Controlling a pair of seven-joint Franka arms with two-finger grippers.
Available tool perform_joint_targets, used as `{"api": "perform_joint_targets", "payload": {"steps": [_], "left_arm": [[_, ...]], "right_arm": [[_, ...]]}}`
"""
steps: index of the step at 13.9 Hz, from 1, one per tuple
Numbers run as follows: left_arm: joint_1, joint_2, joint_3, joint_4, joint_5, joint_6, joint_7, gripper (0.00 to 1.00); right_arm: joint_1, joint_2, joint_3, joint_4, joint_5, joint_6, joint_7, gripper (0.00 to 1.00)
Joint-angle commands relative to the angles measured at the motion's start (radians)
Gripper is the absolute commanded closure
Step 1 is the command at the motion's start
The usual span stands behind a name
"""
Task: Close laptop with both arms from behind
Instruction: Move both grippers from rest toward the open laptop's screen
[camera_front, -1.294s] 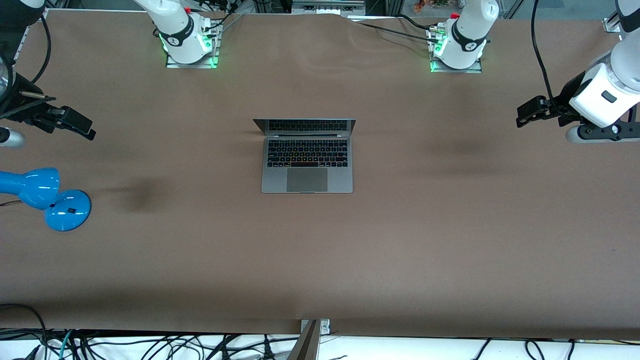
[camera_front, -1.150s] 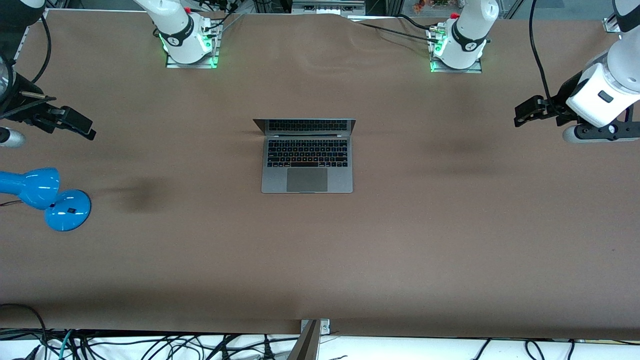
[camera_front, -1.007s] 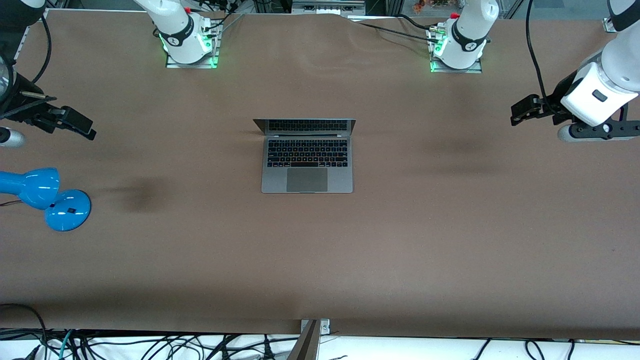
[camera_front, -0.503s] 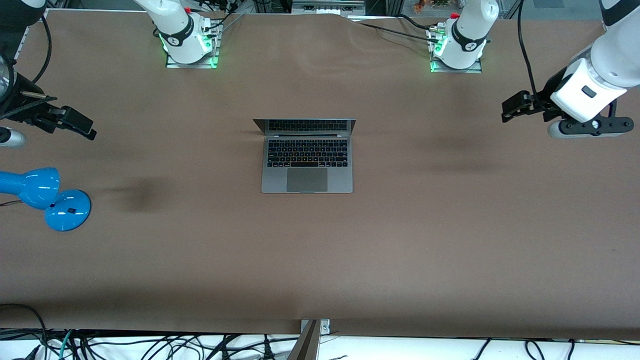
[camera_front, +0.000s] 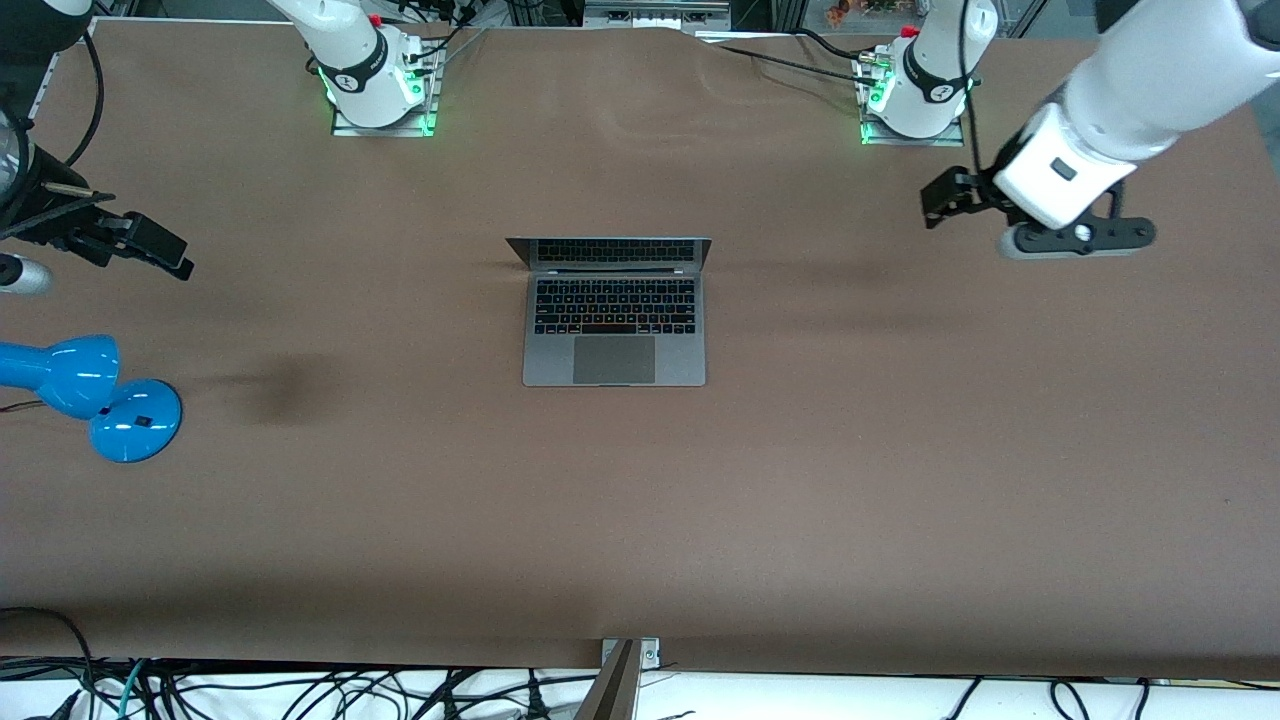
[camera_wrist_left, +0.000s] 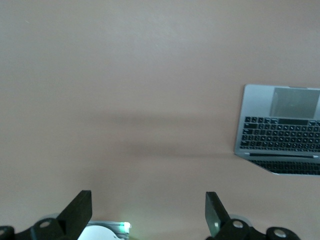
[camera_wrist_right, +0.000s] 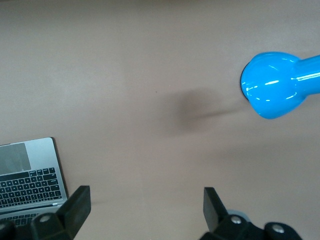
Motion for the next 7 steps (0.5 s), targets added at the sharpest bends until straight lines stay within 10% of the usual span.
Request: {"api": "perform_joint_targets", "payload": {"steps": [1,7], "left_arm": [[0.005,0.014,-0.071,-0.013,-0.044,-0.004,-0.094,0.00],[0.002,0.119,-0.269,-0.013,-0.044,0.050,-0.350,0.00]], "right_arm": [[0.002,-0.014,0.027,-0.007,-0.004,-0.013,0.012,0.00],[0.016,0.009,0.080,-0.007,-0.004,-0.078,0.008,0.00]]}}
